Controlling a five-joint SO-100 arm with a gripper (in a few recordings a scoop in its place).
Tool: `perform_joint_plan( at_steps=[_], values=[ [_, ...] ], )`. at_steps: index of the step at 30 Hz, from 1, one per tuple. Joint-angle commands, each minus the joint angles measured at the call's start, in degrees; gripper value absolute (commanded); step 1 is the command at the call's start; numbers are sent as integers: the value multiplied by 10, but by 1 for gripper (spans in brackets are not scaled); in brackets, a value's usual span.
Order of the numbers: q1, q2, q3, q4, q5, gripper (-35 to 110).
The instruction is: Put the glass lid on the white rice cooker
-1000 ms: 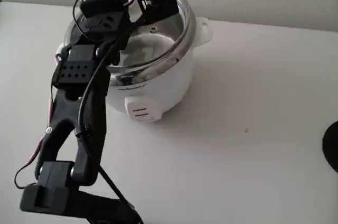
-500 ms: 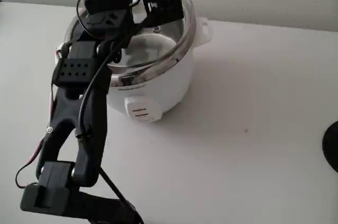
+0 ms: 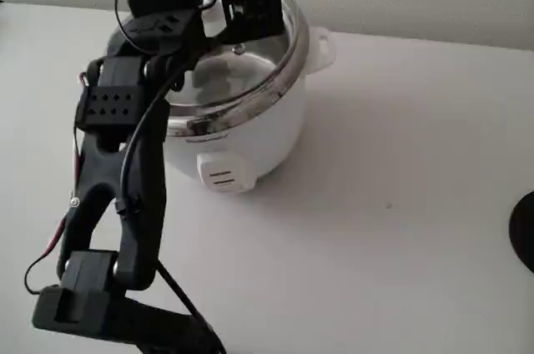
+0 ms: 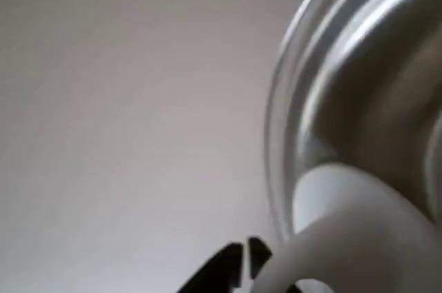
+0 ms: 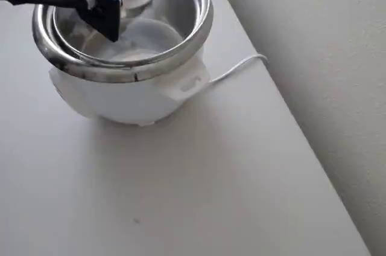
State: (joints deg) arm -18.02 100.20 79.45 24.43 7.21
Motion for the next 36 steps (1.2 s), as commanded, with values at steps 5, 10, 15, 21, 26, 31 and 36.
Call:
perform_joint_plan(
  at_steps=[5, 10, 15, 21, 26, 31, 36],
  values=[
    [-17, 20, -100, 21, 7, 0],
    [-19, 11, -130, 60, -8, 0],
    [-19, -4, -176, 98, -16, 0],
    [-23, 0, -189, 128, -25, 0],
    [-24, 4, -190, 156, -26, 0],
    [-31, 10, -206, 190, -33, 0],
    [-36, 15, -214, 219, -48, 2]
  ],
)
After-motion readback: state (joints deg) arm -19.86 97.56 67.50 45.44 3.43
